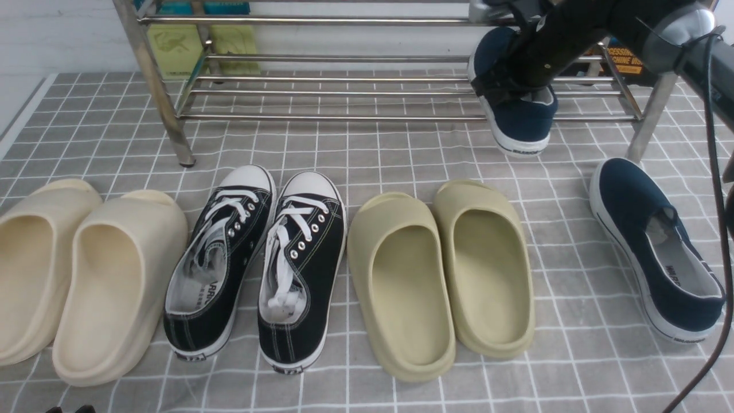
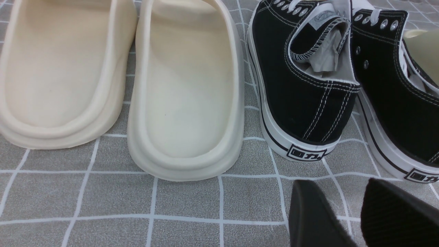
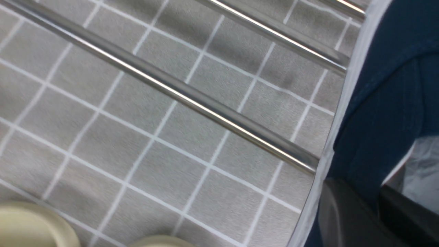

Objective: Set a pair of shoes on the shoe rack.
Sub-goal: Use the right arm to put a shoe into the shoe rack

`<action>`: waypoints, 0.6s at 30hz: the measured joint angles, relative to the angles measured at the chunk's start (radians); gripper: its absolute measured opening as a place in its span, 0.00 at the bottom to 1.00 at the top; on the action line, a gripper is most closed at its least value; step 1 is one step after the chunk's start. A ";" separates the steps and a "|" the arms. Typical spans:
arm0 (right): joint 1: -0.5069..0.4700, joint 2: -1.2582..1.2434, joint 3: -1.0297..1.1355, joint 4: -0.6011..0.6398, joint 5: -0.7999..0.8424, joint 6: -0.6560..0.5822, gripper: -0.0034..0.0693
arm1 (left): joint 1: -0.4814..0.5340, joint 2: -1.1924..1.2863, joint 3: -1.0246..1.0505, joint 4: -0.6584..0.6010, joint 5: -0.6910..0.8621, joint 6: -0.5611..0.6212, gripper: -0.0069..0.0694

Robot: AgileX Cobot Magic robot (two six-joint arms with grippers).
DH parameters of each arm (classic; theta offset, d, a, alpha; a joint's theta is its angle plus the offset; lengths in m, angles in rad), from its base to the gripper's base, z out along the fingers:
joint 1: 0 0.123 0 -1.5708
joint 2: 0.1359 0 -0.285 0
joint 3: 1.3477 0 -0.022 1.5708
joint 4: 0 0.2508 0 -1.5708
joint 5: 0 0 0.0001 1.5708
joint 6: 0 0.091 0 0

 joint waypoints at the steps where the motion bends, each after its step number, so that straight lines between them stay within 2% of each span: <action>1: 0.000 0.000 0.000 -0.002 0.001 -0.025 0.12 | 0.000 0.000 0.000 0.000 0.000 0.000 0.40; 5: 0.000 0.000 0.000 0.005 0.000 -0.088 0.12 | 0.000 0.000 0.000 0.000 0.000 0.000 0.40; 10: -0.002 0.000 0.004 0.012 -0.018 -0.073 0.16 | 0.000 0.000 0.000 0.000 0.000 0.000 0.40; 14: -0.002 -0.001 0.005 0.013 -0.034 -0.039 0.32 | 0.000 0.000 0.000 0.000 0.000 0.000 0.40; 18: -0.005 -0.022 0.005 0.012 -0.050 0.037 0.65 | 0.000 0.000 0.000 0.000 0.000 0.000 0.40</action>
